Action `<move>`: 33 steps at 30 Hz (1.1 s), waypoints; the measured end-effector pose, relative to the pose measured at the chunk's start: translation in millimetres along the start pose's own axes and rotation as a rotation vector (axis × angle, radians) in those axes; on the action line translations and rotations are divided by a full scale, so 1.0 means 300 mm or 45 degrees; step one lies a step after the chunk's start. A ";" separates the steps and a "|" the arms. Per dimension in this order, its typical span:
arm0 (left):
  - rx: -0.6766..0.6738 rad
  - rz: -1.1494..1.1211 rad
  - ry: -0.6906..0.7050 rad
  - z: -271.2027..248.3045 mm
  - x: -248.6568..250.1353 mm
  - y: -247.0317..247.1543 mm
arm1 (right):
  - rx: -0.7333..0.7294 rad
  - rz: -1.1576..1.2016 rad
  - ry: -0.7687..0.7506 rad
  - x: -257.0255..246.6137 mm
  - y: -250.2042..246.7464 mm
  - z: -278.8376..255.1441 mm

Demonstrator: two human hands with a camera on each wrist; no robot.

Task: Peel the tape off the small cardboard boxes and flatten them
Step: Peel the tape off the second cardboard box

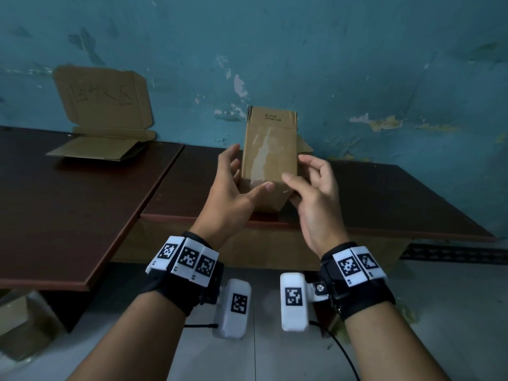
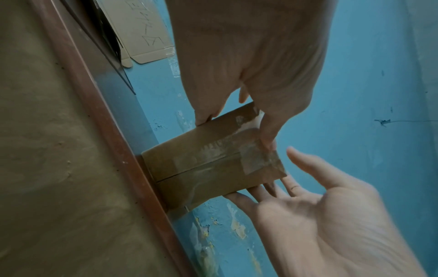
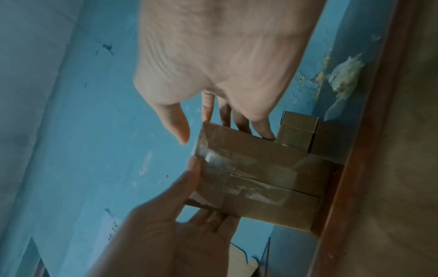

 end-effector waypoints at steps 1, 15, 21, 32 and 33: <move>-0.011 0.007 -0.016 0.001 -0.010 0.005 | 0.009 -0.033 -0.010 0.006 0.005 -0.005; 0.081 0.082 -0.055 0.002 -0.063 0.007 | 0.284 -0.267 0.032 0.061 -0.020 0.009; 0.078 0.132 -0.069 0.007 -0.066 -0.001 | 0.289 -0.343 0.068 0.062 -0.022 -0.003; 0.298 0.174 -0.226 0.011 -0.087 -0.006 | 0.314 -0.681 -0.080 0.013 -0.011 -0.017; 0.308 0.198 -0.211 0.010 -0.085 -0.006 | 0.321 -0.699 -0.058 0.012 -0.014 -0.014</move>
Point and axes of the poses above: each hand's wrist, its own z-axis towards the middle knuckle, its own y-axis out of the palm, x = y × z, the point moved 3 cm from there along z, towards the middle knuckle, and after that the axes turned 8 degrees about z, right-handed, at the moved point
